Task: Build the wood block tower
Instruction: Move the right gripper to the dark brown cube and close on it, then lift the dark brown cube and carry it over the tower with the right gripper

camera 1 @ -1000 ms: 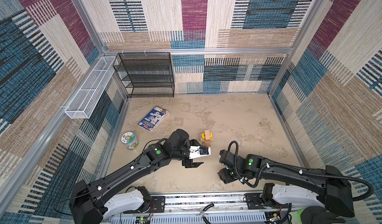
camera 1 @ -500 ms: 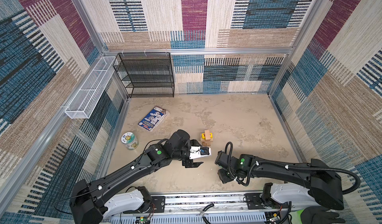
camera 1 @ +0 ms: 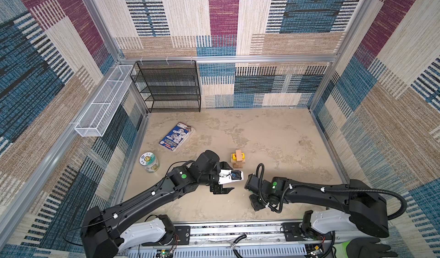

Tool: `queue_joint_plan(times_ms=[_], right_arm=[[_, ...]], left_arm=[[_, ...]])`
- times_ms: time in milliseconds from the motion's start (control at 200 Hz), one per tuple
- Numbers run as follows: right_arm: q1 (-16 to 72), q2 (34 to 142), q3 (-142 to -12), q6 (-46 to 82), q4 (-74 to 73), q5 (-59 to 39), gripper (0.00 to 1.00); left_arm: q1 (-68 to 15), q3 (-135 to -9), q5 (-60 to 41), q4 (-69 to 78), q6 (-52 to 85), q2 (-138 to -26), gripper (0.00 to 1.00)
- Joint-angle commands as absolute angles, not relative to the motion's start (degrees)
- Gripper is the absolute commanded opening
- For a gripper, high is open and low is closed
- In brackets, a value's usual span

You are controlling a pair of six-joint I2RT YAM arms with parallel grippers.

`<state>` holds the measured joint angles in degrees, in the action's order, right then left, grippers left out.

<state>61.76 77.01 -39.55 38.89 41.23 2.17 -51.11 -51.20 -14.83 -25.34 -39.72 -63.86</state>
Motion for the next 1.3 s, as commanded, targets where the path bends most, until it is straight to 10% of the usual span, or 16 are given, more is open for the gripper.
queue_joint_plan(times_ms=[0, 892, 1297], right_arm=[[61.8, 77.6, -40.4, 38.6, 39.6, 3.2, 0.51], [61.9, 79.1, -42.2, 39.8, 42.2, 3.7, 0.24], [61.0, 77.7, -57.0, 43.7, 51.8, 8.1, 0.24]], left_arm=[[-51.2, -51.2, -14.3, -25.8, -40.8, -63.7, 0.78], [-51.4, -51.4, -12.0, -26.1, -40.9, -63.2, 0.77], [-51.4, -50.1, 5.7, -15.5, -38.1, -55.6, 0.73]])
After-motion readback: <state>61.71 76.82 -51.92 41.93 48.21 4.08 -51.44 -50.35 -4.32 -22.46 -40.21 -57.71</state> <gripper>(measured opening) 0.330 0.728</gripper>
